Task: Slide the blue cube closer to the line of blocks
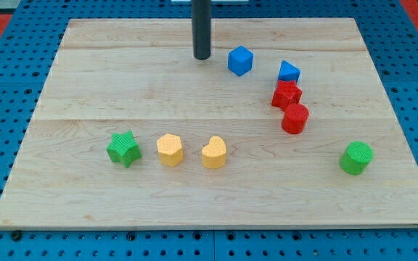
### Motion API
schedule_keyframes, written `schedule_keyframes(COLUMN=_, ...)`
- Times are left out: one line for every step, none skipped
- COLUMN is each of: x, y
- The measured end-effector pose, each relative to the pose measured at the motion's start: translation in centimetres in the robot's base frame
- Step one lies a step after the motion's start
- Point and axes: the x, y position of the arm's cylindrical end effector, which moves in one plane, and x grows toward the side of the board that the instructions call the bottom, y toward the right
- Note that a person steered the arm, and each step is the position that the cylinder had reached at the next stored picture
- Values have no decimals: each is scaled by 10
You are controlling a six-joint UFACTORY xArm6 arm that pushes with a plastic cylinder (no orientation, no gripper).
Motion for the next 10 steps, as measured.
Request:
schedule_keyframes(x=29, y=-4)
schedule_keyframes(x=15, y=75)
schedule_keyframes(x=-4, y=125)
schedule_keyframes(x=-10, y=81)
schedule_keyframes(x=-29, y=63)
schedule_keyframes(x=-50, y=104)
schedule_keyframes(x=-59, y=143)
schedule_keyframes(x=-47, y=133)
schedule_keyframes(x=-46, y=137)
schedule_keyframes(x=-41, y=167)
